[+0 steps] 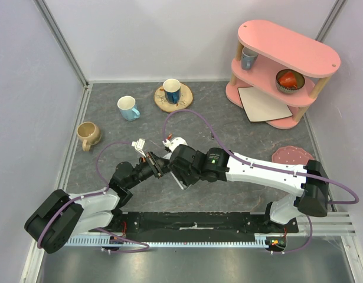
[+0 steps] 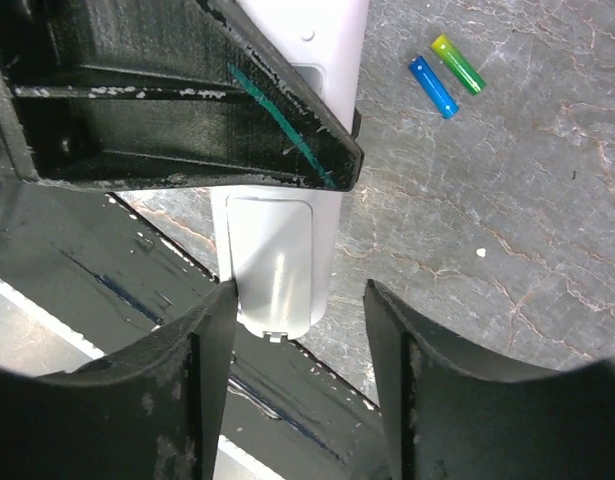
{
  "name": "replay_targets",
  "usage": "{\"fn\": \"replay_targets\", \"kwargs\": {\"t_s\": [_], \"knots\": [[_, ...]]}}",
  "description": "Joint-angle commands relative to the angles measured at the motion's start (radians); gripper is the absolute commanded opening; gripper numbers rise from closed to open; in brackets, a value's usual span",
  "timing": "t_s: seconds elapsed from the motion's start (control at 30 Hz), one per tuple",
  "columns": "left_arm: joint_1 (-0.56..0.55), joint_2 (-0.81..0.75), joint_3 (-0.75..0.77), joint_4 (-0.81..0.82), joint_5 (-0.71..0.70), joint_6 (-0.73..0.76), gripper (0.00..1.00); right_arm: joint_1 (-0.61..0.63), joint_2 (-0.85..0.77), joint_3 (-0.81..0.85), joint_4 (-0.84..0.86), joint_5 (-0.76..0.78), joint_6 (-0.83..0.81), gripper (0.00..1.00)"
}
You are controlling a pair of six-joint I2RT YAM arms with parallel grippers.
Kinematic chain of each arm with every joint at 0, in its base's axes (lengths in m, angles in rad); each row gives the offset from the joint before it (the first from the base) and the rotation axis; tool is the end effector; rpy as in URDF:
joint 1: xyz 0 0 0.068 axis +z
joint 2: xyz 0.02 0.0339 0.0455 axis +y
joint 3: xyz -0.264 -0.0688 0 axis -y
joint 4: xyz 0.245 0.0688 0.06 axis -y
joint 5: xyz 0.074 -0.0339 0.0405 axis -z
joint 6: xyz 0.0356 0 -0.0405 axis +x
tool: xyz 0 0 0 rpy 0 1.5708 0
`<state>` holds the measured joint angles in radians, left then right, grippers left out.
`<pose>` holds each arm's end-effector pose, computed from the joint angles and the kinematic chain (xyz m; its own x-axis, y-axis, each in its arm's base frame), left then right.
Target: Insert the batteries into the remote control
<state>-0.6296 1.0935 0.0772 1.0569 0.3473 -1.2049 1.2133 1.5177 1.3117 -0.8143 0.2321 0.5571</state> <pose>0.1433 -0.1194 0.1757 -0.7620 -0.5313 -0.3704 0.3271 0.1780 -0.9281 0.1179 0.2921 0.2932 -0.7129 -0.4380 -0.5477 -0.5804 0.8069 0.1102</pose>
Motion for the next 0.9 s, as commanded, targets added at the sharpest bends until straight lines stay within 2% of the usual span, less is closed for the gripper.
{"fn": "replay_targets", "kwargs": {"t_s": [0.0, 0.37, 0.63, 0.8, 0.87], "knots": [[-0.008, 0.000, 0.019, 0.080, 0.032, 0.002, 0.02, -0.009, -0.016, 0.041, 0.016, 0.021, 0.001, 0.64], [-0.007, 0.012, 0.015, 0.080, 0.019, 0.002, 0.02, -0.009, -0.027, 0.050, 0.087, -0.034, 0.038, 0.80], [-0.007, 0.020, 0.013, 0.075, 0.005, 0.001, 0.02, -0.008, -0.037, 0.058, 0.112, -0.053, 0.052, 0.86], [-0.007, 0.016, 0.012, 0.094, 0.013, -0.016, 0.02, -0.024, -0.138, 0.022, 0.151, 0.007, 0.043, 0.87], [-0.005, 0.014, 0.015, 0.098, 0.028, -0.024, 0.02, -0.066, -0.235, -0.026, 0.194, -0.023, 0.041, 0.87]]}}
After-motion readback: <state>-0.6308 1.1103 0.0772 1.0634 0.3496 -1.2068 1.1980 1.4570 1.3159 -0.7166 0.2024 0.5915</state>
